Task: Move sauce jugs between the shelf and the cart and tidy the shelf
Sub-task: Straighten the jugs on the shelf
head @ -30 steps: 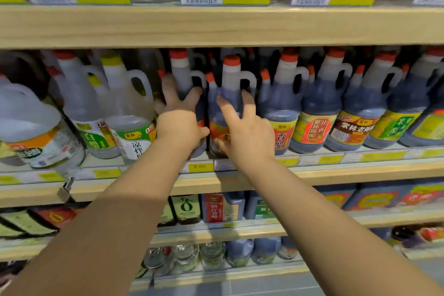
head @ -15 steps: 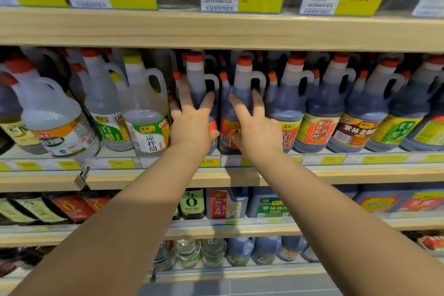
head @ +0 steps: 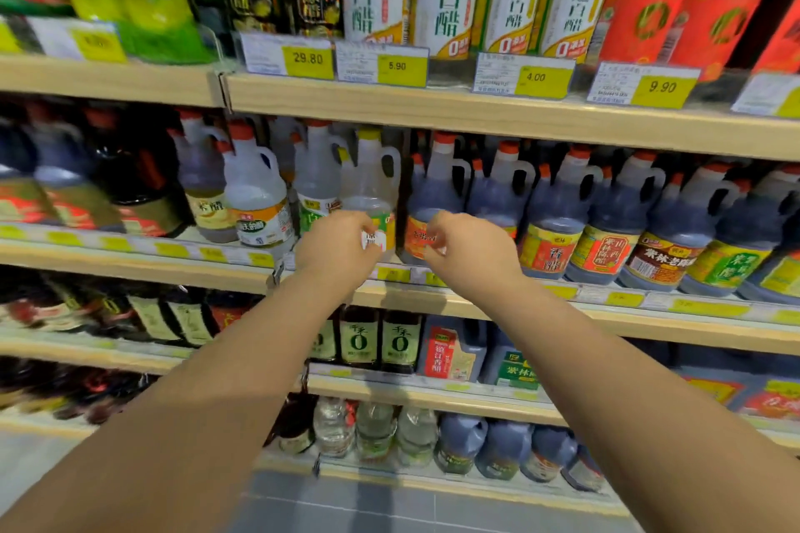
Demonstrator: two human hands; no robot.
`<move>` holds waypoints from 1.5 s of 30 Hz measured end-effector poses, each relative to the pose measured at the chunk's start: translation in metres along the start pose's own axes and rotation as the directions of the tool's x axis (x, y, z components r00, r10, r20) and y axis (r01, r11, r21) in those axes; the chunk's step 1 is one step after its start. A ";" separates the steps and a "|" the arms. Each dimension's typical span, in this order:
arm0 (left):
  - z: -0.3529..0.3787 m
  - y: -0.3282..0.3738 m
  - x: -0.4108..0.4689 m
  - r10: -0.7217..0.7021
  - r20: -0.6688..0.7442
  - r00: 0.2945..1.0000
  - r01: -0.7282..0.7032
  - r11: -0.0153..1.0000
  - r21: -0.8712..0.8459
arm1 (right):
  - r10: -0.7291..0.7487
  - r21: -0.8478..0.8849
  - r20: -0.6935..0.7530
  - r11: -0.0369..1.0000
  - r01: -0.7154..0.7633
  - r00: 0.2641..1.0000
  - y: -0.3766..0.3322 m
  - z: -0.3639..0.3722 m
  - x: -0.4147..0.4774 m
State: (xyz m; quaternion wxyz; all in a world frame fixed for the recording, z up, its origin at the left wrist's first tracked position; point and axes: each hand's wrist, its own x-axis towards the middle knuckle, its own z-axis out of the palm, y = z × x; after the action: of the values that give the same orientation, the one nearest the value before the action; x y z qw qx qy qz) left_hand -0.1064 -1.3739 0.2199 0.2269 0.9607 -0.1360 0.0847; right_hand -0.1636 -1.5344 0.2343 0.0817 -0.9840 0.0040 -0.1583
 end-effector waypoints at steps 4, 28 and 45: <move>-0.014 -0.031 0.011 -0.044 -0.022 0.999 0.043 0.999 -0.031 | 0.000 0.076 -0.004 0.997 0.001 1.000 -0.030 0.009 0.015; 0.036 -0.080 0.134 -0.039 0.104 0.994 0.024 0.990 0.142 | 0.090 -0.142 -0.312 0.980 -0.141 0.946 -0.061 0.114 0.092; 0.024 -0.080 0.116 0.009 0.057 0.998 -0.015 0.994 0.104 | 0.202 -0.150 -0.111 0.965 -0.217 0.973 -0.055 0.108 0.106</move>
State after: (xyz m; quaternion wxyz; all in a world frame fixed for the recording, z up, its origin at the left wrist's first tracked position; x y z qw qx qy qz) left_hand 0.0303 -1.3426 0.1918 0.1718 0.9724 -0.1436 0.0660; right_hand -0.0300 -1.4663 0.1747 0.0181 -0.9728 0.1249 -0.1943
